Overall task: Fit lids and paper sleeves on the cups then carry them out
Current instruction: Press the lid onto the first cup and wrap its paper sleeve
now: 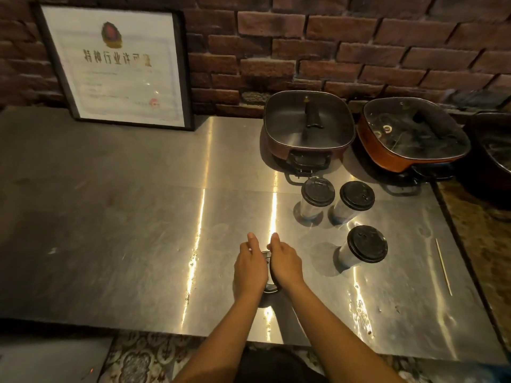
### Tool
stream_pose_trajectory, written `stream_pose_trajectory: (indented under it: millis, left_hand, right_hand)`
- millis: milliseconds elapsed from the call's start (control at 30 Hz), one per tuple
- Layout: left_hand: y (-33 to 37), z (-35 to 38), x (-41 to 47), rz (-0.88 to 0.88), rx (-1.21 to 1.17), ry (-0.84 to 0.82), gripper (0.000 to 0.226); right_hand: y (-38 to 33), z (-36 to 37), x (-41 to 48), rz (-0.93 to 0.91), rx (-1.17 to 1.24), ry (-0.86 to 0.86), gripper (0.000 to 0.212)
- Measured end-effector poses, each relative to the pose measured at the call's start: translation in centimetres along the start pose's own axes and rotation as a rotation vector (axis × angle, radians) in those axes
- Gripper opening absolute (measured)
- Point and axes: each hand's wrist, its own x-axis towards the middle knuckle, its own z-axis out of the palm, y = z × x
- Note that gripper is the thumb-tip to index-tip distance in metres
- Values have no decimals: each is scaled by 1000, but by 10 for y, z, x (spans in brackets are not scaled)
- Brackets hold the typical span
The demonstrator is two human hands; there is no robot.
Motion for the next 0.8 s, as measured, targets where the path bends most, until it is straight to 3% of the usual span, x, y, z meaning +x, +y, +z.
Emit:
stream_pose_trajectory:
  millis: [267,333,500,633,700,800]
  left_hand:
    - [4,-3,-9,5,-170,71,120]
    - [9,-6,-10,25,-160,64,111]
    - [23,-13,-4,229,-126,20,61]
    - [23,-15,1,416,-6,-11,56]
    - [22,-16,4,462,8,-13,61]
    - [26,-22,4,457,-32,1,58]
  right_hand:
    - [6,4,1,21,55,65,59]
    - [7,6,2,34,69,78,60]
    - [18,7,1,153,165,85,63]
    - [28,-2,-4,135,195,43,64]
    - [29,-7,-7,24,80,103,62]
    - [24,-17,-15,-318,-194,153,64]
